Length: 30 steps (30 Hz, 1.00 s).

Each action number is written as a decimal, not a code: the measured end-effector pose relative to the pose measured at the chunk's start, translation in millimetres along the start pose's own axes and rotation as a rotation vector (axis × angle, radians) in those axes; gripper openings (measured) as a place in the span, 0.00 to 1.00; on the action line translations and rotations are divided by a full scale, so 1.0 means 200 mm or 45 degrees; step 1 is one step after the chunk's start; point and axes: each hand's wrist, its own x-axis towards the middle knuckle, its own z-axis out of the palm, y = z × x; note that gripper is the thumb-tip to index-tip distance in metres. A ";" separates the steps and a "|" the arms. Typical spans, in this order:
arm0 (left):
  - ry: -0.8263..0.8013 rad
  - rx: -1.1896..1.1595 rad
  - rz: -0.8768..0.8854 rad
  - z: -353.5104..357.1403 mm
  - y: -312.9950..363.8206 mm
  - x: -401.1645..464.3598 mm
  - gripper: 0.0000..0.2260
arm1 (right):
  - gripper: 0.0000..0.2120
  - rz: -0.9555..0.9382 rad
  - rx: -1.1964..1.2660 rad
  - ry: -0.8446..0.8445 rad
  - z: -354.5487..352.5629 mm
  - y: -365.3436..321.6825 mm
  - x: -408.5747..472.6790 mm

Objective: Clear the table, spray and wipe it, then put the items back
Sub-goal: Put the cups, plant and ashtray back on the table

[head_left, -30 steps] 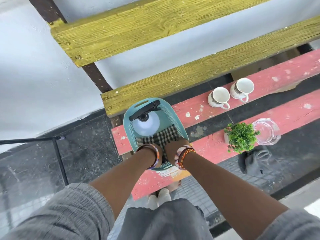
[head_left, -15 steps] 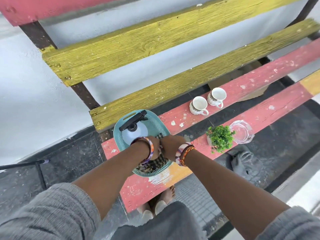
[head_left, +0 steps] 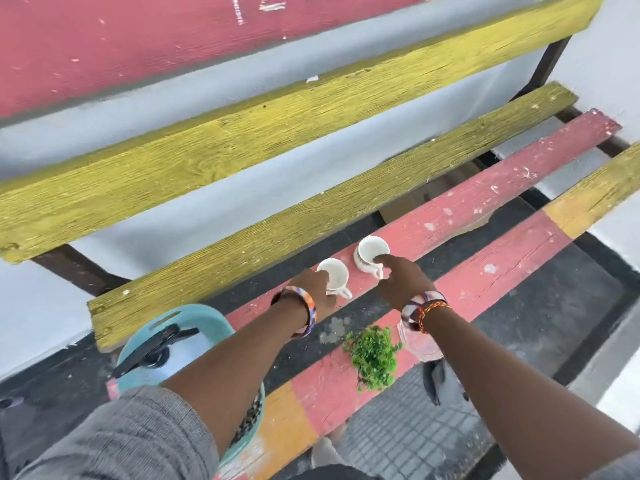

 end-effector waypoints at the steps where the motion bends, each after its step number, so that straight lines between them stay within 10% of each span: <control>1: 0.013 -0.009 -0.059 0.02 0.03 0.08 0.26 | 0.27 -0.003 -0.012 0.006 -0.01 0.04 0.07; 8: 0.041 0.173 -0.222 0.13 0.17 0.40 0.35 | 0.45 -0.054 -0.179 -0.120 0.07 0.09 0.44; 30: 0.646 -0.353 0.017 -0.17 -0.05 -0.43 0.30 | 0.33 -0.120 -0.025 0.252 -0.07 -0.44 -0.12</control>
